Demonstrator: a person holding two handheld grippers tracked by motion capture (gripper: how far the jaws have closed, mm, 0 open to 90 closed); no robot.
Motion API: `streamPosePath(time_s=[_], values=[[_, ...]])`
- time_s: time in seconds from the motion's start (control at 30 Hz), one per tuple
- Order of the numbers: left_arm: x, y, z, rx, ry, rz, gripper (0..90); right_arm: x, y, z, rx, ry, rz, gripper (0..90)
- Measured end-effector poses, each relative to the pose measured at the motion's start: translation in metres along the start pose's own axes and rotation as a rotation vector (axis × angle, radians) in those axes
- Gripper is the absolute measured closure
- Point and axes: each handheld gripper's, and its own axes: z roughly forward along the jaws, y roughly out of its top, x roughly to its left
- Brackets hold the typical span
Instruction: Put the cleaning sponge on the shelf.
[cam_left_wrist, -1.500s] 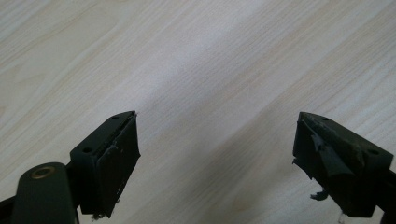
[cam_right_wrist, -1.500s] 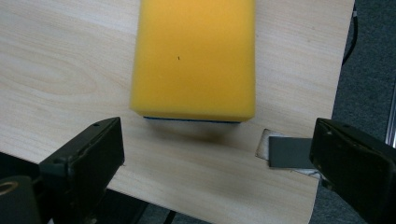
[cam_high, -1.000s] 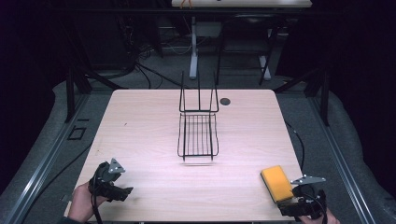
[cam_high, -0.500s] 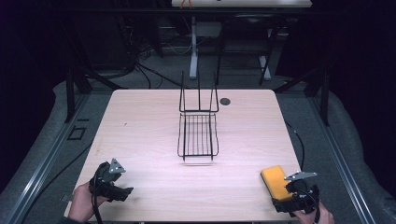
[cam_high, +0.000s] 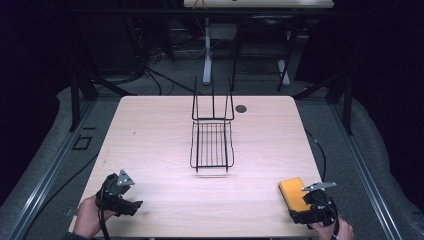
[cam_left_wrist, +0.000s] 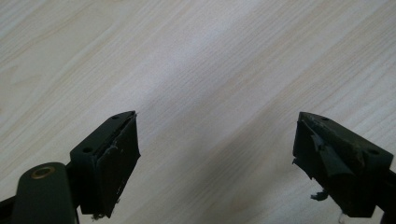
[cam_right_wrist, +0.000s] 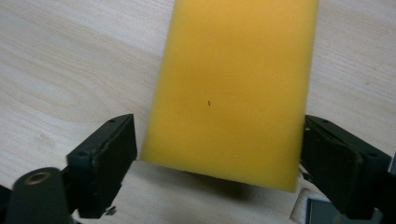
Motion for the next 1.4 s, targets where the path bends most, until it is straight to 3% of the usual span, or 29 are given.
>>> streamPosePath(time_s=[0.23,0.9,1.1,1.4], values=[[0.0,0.0,0.0,0.002,-0.002,0.004,14.4,0.003,0.002,0.002,0.01,-0.021,-0.004,22.8],[0.0,0.0,0.001,0.009,-0.004,0.005,14.4,0.009,0.006,-0.013,-0.027,-0.052,-0.039,24.3],[-0.001,0.0,0.001,0.009,-0.003,0.009,14.4,0.011,0.01,-0.017,-0.044,-0.043,-0.04,24.4],[-0.001,0.0,0.001,0.011,-0.002,0.011,14.4,0.016,0.019,-0.025,-0.083,0.01,-0.017,24.7]])
